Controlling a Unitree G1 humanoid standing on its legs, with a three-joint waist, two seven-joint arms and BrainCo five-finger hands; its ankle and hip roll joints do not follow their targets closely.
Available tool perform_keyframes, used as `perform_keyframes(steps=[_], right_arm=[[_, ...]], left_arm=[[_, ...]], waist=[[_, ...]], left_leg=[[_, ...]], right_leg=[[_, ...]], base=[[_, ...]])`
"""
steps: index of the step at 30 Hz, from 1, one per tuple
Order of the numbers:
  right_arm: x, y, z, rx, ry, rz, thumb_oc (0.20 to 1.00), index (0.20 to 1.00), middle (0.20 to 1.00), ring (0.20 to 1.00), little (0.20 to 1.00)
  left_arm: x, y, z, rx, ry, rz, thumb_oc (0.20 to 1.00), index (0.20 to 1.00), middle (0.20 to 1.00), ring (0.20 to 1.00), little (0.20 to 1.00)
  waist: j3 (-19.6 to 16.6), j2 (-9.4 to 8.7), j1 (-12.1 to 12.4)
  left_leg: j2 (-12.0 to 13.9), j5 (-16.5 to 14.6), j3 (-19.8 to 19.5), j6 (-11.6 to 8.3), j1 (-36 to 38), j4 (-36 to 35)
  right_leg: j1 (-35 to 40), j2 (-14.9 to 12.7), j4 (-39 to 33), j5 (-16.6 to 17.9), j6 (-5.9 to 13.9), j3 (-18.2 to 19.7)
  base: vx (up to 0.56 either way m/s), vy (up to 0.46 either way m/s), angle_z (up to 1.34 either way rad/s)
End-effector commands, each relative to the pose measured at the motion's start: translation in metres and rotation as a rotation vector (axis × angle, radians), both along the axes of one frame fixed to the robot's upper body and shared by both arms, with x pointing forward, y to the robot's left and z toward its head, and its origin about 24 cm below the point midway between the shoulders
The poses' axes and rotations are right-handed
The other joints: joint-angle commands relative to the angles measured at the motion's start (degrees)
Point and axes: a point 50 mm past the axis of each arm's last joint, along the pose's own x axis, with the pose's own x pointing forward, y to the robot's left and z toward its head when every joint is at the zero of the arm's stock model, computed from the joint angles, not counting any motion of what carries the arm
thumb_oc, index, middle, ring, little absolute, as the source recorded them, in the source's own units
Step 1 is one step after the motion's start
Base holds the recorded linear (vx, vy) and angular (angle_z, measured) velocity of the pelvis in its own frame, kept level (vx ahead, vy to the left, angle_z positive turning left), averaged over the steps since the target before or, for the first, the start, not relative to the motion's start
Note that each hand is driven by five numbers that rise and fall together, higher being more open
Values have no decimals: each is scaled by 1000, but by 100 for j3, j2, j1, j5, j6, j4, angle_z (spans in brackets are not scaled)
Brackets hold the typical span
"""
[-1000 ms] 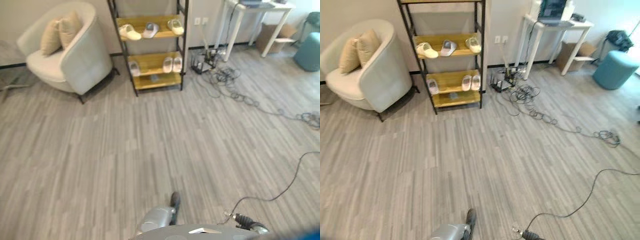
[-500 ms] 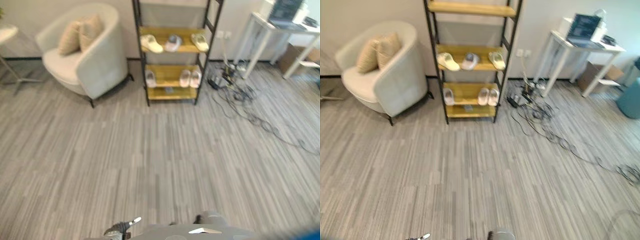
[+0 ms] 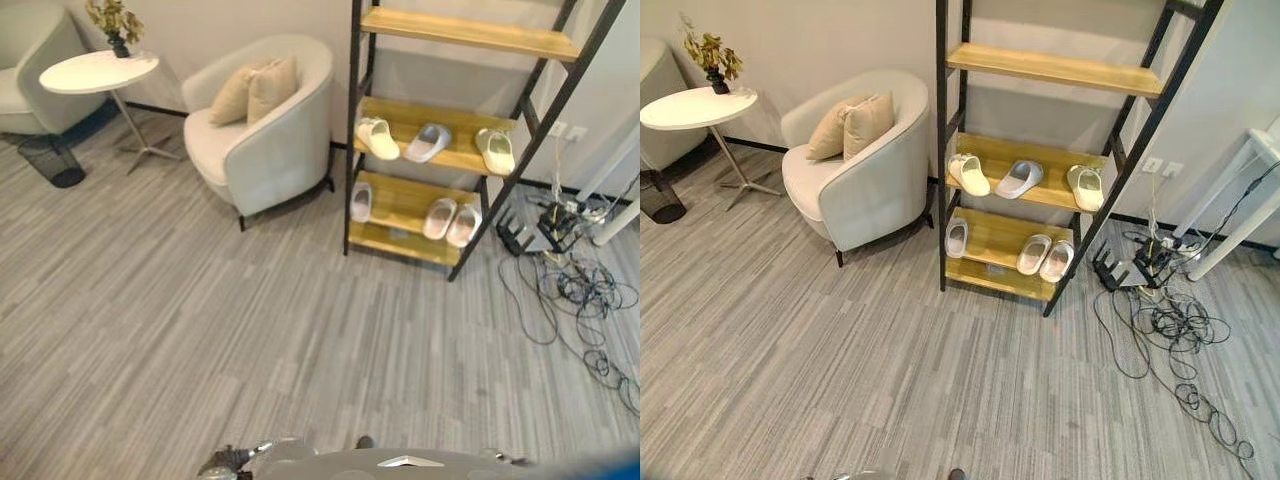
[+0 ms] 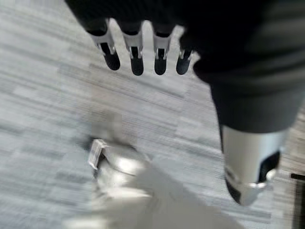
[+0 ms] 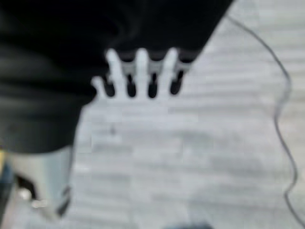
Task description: Arrange the slippers neatly on the shoe rack.
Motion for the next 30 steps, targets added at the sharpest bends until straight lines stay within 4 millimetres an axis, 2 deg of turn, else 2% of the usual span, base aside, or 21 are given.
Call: perform_keyframes(steps=[1, 3, 5, 7, 8, 9, 10, 11, 12, 13, 15, 16, 17, 18, 19, 21, 23, 24, 27, 28, 30], right_arm=[[-36, -1, -2, -79, 77, -84, 1000, 1000, 1000, 1000, 1000], [-38, 5, -4, -107, 86, -77, 1000, 1000, 1000, 1000, 1000], [-46, 17, -9, -103, 99, -69, 1000, 1000, 1000, 1000, 1000], [-49, 36, -15, -73, 102, -58, 1000, 1000, 1000, 1000, 1000], [-48, 45, -18, -63, 100, -33, 1000, 1000, 1000, 1000, 1000], [-48, 45, -18, -63, 100, -33, 1000, 1000, 1000, 1000, 1000], [-43, 55, -20, -61, 88, 17, 1000, 1000, 1000, 1000, 1000], [-43, 56, -21, -61, 88, 17, 1000, 1000, 1000, 1000, 1000], [-44, 59, -21, -64, 90, 37, 1000, 1000, 1000, 1000, 1000], [-46, 62, -22, -64, 90, 53, 1000, 1000, 1000, 1000, 1000], [-42, 66, -23, -59, 69, 81, 1000, 1000, 1000, 1000, 1000], [-37, 71, -24, -39, 52, 97, 1000, 1000, 1000, 1000, 1000], [-37, 71, -24, -39, 52, 97, 1000, 1000, 1000, 1000, 1000], [-33, 74, -24, -21, 43, 110, 1000, 1000, 1000, 1000, 1000], [-33, 74, -24, -21, 43, 110, 1000, 1000, 1000, 1000, 1000], [-28, 77, -25, 6, 28, 124, 1000, 1000, 1000, 1000, 1000], [-18, 85, -27, 51, 1, 162, 1000, 1000, 1000, 1000, 1000], [-13, 87, -27, 59, -8, 193, 1000, 1000, 1000, 1000, 1000], [4, 83, -23, 2, -52, 254, 1000, 1000, 1000, 1000, 1000], [8, 82, -22, -6, -64, 260, 1000, 1000, 1000, 1000, 1000], [14, 81, -20, 1, -93, 225, 1000, 1000, 1000, 1000, 1000]], left_arm=[[-3, -4, -1, 33, -7, 60, 1000, 1000, 1000, 1000, 1000], [-10, 1, 0, 69, 3, 81, 1000, 1000, 1000, 1000, 1000], [-18, 5, 0, 104, 13, 87, 1000, 1000, 1000, 1000, 1000], [-14, 8, 2, 132, 4, 82, 1000, 1000, 1000, 1000, 1000], [-11, 8, 2, 139, -6, 74, 1000, 1000, 1000, 1000, 1000], [-11, 8, 2, 139, -6, 74, 1000, 1000, 1000, 1000, 1000], [1, 4, 4, 146, -44, 41, 1000, 1000, 1000, 1000, 1000], [1, 4, 4, 146, -44, 41, 1000, 1000, 1000, 1000, 1000], [3, 3, 4, 150, -58, 34, 1000, 1000, 1000, 1000, 1000], [5, -1, 4, 143, -71, 25, 1000, 1000, 1000, 1000, 1000], [8, -5, 4, 147, -86, -7, 1000, 1000, 1000, 1000, 1000], [10, -8, 4, 151, -91, -28, 1000, 1000, 1000, 1000, 1000], [10, -8, 4, 151, -91, -27, 1000, 1000, 1000, 1000, 1000], [10, -9, 4, 152, -79, -36, 1000, 1000, 1000, 1000, 1000], [10, -10, 4, 151, -79, -36, 1000, 1000, 1000, 1000, 1000], [7, -9, 3, 157, -63, -40, 1000, 1000, 1000, 1000, 1000], [2, -7, 2, 161, -40, -24, 1000, 1000, 1000, 1000, 1000], [-2, -5, 2, 158, -26, -16, 1000, 1000, 1000, 1000, 1000], [-16, 0, 1, 165, 8, 51, 1000, 1000, 1000, 1000, 1000], [-22, 3, 1, 168, 20, 87, 1000, 1000, 1000, 1000, 1000], [-24, 6, 1, 167, 14, 123, 1000, 1000, 1000, 1000, 1000]], waist=[[-77, 210, 296], [-212, 109, 364], [-314, -78, 433], [-306, -139, 437], [-288, -96, 448], [-303, -86, 449], [-271, 68, 431], [-258, 55, 406], [-244, 103, 385], [-252, 158, 348], [-181, 241, 208], [-145, 228, 92], [-109, 246, 93], [-94, 266, 30], [-67, 288, 40], [-54, 314, -10], [-85, 266, -31], [-164, 184, -37], [-320, 130, -72], [-374, 145, -80], [-401, 119, -100]], left_leg=[[-93, 1715, -61, -255, 169, -1869], [-13, 2000, -44, -75, 316, -1598], [9, 1840, -10, -20, 504, -1396], [84, 1641, 105, -5, 663, -1228], [173, 1542, 140, 8, 781, -1218], [185, 1549, 137, 5, 764, -1221], [485, 1396, 244, 13, 998, -1307], [464, 1393, 225, 13, 1011, -1305], [596, 1307, 278, 15, 1133, -1359], [687, 1251, 286, 24, 1230, -1399], [782, 1111, 257, 28, 1471, -1417], [806, 942, 204, -40, 1657, -1438], [824, 927, 204, -43, 1706, -1443], [919, 782, 109, -111, 1889, -1473], [941, 767, 116, -114, 1933, -1480], [1061, 661, -11, -177, 2133, -1546], [1185, 602, -67, -280, 2310, -1663], [1232, 562, -136, -382, 2352, -1742], [1585, 508, -312, -640, 2482, -1796], [1790, 471, -358, -764, 2491, -1704], [1977, 465, -240, -924, 2284, -1191]], right_leg=[[1010, 351, 313, -448, 313, 246], [1228, 283, 438, -487, 465, 380], [1162, 123, 1020, -265, 725, 350], [810, -74, 2208, 356, 1188, -103], [542, -269, 2607, 502, 1359, -554], [528, -257, 2597, 517, 1357, -555], [76, -802, 2809, 447, 1325, -1461], [89, -823, 2834, 419, 1325, -1482], [-51, -1020, 2588, 276, 1265, -1758], [-129, -1089, 2283, 138, 1189, -1876], [-300, -1108, 1671, 69, 1121, -1830], [-480, -1281, 771, 397, 1206, -1642], [-419, -1261, 741, 404, 1204, -1649], [-704, -1447, 266, 713, 1332, -1368], [-659, -1423, 249, 715, 1329, -1370], [-840, -1525, -4, 908, 1445, -1133], [-821, -1465, -87, 1027, 1515, -1032], [-652, -1410, -186, 1025, 1480, -935], [-532, -1086, 81, 895, 1279, -567], [-522, -889, 228, 762, 1161, -493], [-377, -719, 329, 603, 944, -539]], base=[[585, 136, -82], [594, 212, -90], [471, 191, -62], [360, 145, -71], [200, 89, -43], [241, 94, -30], [154, 51, -32], [244, 56, -44], [189, 14, -29], [300, 15, -17], [373, -50, -12], [325, -93, -4], [441, -163, 13], [225, -90, 19], [324, -147, 17], [259, -163, 12], [324, -282, 19], [323, -331, 27], [312, -373, 49], [292, -433, 55], [213, -438, 21]])
